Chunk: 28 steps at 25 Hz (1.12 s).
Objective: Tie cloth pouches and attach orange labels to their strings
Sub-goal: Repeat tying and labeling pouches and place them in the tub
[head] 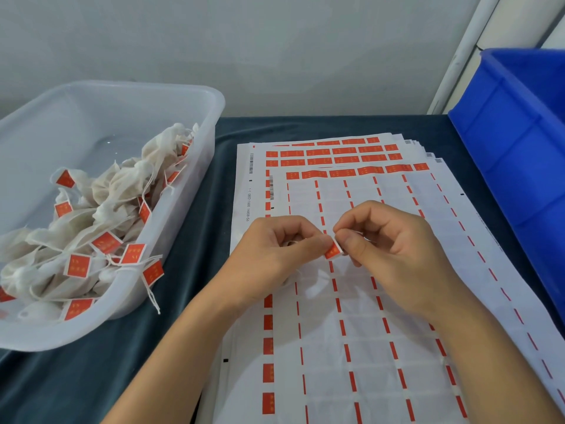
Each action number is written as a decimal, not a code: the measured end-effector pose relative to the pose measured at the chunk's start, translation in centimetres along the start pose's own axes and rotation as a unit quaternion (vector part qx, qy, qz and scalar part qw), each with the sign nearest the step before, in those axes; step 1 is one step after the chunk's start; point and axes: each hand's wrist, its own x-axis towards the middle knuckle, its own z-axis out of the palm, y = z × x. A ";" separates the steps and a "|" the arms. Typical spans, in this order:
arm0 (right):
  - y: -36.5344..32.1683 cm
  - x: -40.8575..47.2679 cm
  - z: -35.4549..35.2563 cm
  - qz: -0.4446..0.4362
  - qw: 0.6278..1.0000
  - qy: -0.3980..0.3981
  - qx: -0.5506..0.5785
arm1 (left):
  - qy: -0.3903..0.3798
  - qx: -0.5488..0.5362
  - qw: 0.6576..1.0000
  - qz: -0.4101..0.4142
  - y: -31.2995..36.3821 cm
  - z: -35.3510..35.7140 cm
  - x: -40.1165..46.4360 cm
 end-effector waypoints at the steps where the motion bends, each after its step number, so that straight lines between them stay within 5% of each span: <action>1: 0.0 0.0 0.0 0.005 1.000 -0.005 0.007 | 0.001 0.002 1.000 0.002 0.0 0.0 0.0; 28: 0.0 0.0 -0.2 0.038 0.998 -0.019 0.035 | 0.004 0.014 1.000 0.007 -0.4 -0.1 0.3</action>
